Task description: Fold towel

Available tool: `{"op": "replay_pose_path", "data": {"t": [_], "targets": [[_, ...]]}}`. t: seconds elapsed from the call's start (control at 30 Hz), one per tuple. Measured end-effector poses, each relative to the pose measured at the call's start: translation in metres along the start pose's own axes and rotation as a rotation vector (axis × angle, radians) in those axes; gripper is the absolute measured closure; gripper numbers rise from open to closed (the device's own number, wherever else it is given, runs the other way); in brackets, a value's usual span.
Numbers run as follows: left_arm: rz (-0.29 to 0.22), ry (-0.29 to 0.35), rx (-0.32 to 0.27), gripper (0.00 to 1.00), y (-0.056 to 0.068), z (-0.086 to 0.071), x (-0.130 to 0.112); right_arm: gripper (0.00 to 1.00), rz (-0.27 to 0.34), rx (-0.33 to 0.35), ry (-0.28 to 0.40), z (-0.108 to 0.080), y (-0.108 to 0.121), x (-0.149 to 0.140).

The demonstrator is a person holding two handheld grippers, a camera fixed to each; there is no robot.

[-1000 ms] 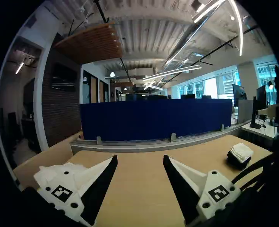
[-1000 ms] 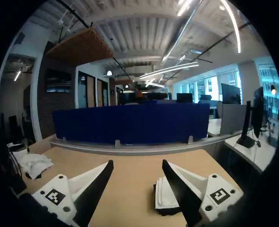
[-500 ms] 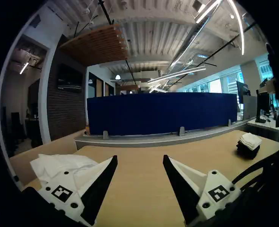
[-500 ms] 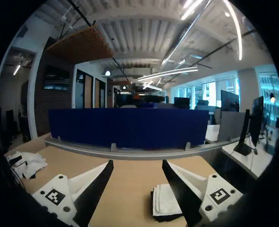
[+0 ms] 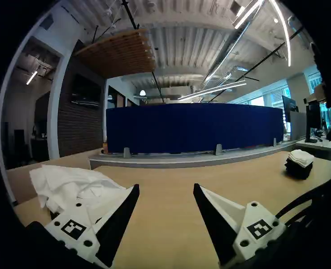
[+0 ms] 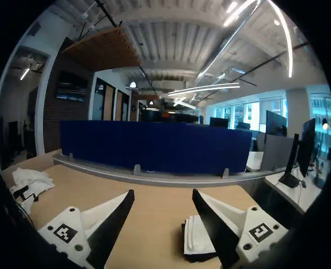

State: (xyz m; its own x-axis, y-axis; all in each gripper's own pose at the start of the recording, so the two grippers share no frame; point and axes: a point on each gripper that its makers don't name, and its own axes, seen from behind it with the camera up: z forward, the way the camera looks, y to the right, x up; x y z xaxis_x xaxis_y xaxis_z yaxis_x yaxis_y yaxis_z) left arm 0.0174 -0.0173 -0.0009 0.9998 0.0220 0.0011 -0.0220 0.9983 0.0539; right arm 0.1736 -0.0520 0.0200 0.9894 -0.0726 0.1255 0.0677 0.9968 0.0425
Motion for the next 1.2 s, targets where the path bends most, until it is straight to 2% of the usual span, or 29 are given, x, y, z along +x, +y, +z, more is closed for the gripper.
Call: {"op": "replay_pose_path", "data": {"t": [0.37, 0.57, 0.87, 1.0, 1.2], "targets": [[0.006, 0.000, -0.023, 0.11, 0.011, 0.001, -0.015, 0.00, -0.025, -0.011, 0.004, -0.008, 0.002, 0.000], [-0.026, 0.000, -0.023, 0.11, 0.010, 0.002, -0.017, 0.00, -0.015, 0.000, 0.016, -0.009, 0.000, 0.004], [-0.022, 0.000, -0.022, 0.11, 0.010, 0.001, -0.018, 0.00, -0.002, 0.019, 0.039, -0.010, 0.001, 0.008], [-0.023, 0.000, -0.022, 0.11, 0.010, 0.001, -0.017, 0.00, 0.009, 0.012, 0.067, -0.010, 0.008, 0.008], [-0.023, 0.000, -0.022, 0.11, 0.010, 0.001, -0.017, 0.00, 0.042, -0.019, 0.089, -0.009, 0.026, -0.012]]}}
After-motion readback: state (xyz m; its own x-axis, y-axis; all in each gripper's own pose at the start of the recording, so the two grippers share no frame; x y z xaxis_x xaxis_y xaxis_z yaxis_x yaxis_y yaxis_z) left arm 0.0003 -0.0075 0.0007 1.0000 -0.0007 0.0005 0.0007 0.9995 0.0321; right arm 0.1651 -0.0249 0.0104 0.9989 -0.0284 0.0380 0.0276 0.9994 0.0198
